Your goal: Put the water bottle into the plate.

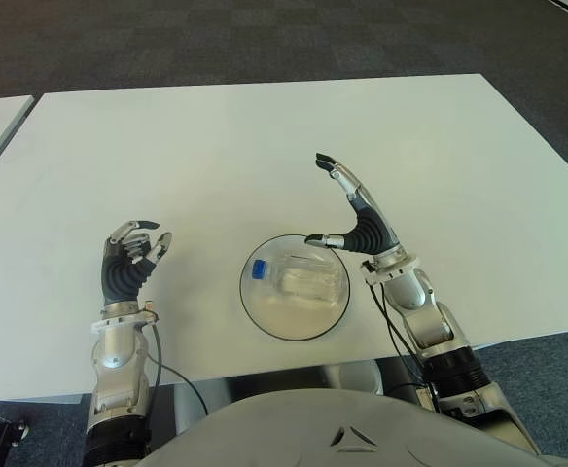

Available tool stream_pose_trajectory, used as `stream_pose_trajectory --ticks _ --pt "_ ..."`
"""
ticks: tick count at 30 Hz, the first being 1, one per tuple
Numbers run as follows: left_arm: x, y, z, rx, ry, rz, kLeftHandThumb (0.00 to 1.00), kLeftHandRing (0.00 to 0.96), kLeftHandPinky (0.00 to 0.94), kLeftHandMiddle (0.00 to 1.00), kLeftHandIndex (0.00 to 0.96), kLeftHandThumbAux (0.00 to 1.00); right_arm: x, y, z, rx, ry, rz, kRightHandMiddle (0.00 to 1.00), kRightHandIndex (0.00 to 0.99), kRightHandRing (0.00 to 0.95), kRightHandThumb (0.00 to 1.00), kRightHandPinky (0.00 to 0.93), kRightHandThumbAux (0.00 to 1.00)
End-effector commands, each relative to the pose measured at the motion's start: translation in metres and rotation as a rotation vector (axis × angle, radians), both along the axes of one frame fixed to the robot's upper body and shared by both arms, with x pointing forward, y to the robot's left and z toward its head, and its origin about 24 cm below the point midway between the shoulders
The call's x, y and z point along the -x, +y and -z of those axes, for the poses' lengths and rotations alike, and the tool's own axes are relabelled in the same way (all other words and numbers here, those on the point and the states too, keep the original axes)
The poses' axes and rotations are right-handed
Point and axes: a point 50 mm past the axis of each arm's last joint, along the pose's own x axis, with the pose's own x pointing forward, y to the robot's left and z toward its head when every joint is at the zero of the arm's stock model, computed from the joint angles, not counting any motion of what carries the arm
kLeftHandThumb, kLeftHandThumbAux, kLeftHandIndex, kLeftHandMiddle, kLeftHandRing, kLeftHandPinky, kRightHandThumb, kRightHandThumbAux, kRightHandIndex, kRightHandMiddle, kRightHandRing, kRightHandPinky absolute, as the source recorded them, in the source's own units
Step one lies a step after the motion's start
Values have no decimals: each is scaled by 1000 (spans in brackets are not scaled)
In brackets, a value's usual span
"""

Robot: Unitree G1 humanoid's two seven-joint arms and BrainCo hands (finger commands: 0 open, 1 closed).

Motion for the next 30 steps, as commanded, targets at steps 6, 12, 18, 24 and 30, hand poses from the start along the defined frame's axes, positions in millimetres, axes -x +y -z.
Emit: stream_pose_trajectory --ticks 6,12,18,24,30 --pt "-1 0 3 4 23 15 704 853 841 867 440 715 -1 -17 5 -236 67 174 0 0 0 125 67 627" --pt "-1 0 3 7 21 15 704 849 841 860 440 715 -4 -29 13 -356 82 231 0 15 0 159 66 701" --pt "-3 -3 2 17 26 12 704 846 842 851 440 715 -4 -43 23 -442 114 262 36 132 41 226 158 755" --pt "-4 -5 2 25 44 -1 704 845 845 845 440 715 -4 -49 27 -502 173 269 108 197 116 272 230 812" --pt "-4 -5 3 20 59 -1 703 846 847 845 439 716 -7 -52 34 -528 221 267 154 201 154 256 238 842"
